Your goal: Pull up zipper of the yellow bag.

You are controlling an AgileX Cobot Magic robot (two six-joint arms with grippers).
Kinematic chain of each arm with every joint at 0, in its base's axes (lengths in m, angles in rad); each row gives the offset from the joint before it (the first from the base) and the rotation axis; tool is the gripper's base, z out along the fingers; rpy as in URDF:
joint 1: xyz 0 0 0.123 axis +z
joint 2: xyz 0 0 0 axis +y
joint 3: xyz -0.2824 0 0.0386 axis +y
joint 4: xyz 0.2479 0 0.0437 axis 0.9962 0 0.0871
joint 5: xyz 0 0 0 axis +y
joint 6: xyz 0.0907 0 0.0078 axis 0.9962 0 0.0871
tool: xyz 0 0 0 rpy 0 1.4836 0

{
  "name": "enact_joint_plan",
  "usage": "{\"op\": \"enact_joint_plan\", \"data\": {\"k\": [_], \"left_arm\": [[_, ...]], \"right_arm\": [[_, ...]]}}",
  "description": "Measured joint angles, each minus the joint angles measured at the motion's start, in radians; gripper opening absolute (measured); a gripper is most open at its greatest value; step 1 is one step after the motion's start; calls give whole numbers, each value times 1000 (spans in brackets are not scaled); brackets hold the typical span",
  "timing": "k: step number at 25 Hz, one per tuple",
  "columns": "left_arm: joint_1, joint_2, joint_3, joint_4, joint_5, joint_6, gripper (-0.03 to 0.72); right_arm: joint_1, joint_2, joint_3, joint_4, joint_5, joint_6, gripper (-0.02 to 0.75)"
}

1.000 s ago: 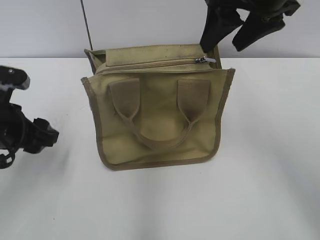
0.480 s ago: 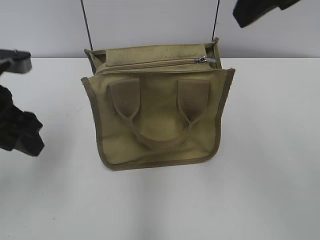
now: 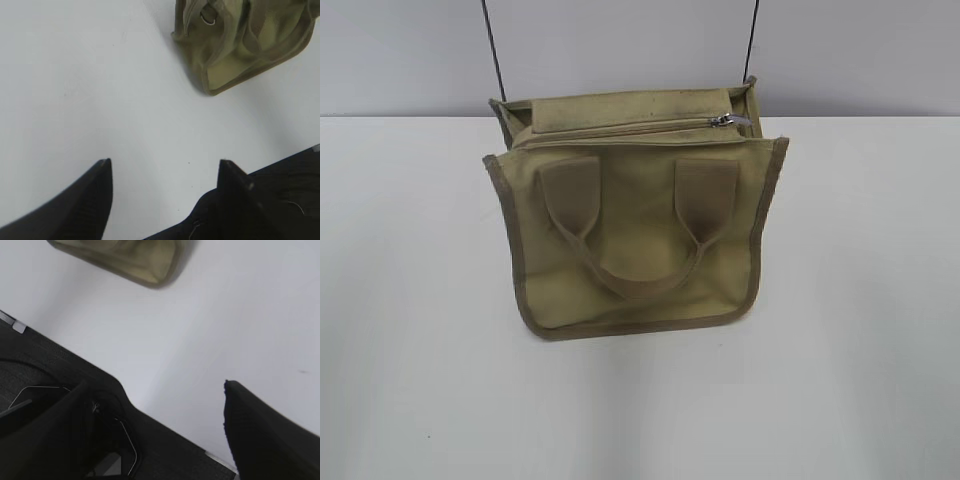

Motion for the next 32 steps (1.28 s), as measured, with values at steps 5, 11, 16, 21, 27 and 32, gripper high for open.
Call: {"op": "enact_joint_plan", "data": {"k": [5,11,16,21,27,32], "left_arm": [[0,-223,82,13,23,0,498],[0,-432,265,14,25,14,498],[0,-507,361,13,-5,54,495],[0,-508,391,-5,-85,60,488],[0,-508,396,-26,-107,61,483],[0,-508,396,-28,-109,61,460]], "right_arm": [[2,-218,163,19,33,-7,608],[2,-386,283,23,39,-29,596],[2,-438,335,26,35,-49,586],[2,-440,373,46,-69,-57,586],[2,-435,379,61,-83,-67,585],[2,-435,379,62,-83,-68,585]]}}
